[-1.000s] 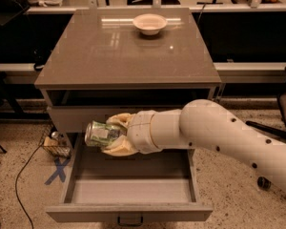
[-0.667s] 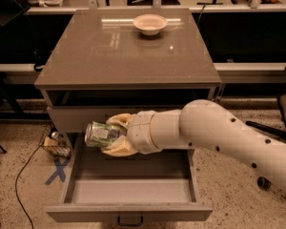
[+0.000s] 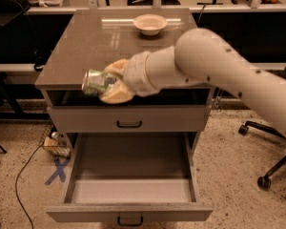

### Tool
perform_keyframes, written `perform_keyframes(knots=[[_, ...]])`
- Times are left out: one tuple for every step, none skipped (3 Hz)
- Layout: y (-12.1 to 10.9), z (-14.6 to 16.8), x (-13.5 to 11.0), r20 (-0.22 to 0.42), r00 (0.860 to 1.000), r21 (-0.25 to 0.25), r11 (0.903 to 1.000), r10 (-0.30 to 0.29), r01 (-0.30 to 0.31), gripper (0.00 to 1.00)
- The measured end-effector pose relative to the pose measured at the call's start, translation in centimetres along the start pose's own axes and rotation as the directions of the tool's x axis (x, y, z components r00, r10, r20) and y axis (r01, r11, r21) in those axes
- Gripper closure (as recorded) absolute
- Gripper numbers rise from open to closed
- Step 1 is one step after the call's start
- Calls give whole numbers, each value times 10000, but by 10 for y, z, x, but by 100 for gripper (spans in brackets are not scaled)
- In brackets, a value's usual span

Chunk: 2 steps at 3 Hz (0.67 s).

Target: Pick green can from middle drawer and place on counter

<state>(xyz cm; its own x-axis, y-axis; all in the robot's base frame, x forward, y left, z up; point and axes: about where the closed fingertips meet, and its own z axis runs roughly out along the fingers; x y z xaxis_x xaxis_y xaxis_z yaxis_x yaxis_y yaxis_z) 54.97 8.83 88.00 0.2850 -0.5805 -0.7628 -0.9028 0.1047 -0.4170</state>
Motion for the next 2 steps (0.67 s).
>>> perform_keyframes(knots=[[-66, 5, -14, -158, 9998, 361, 9993, 96, -90, 100], [-133, 16, -21, -540, 9978, 899, 9954, 389, -340, 100]])
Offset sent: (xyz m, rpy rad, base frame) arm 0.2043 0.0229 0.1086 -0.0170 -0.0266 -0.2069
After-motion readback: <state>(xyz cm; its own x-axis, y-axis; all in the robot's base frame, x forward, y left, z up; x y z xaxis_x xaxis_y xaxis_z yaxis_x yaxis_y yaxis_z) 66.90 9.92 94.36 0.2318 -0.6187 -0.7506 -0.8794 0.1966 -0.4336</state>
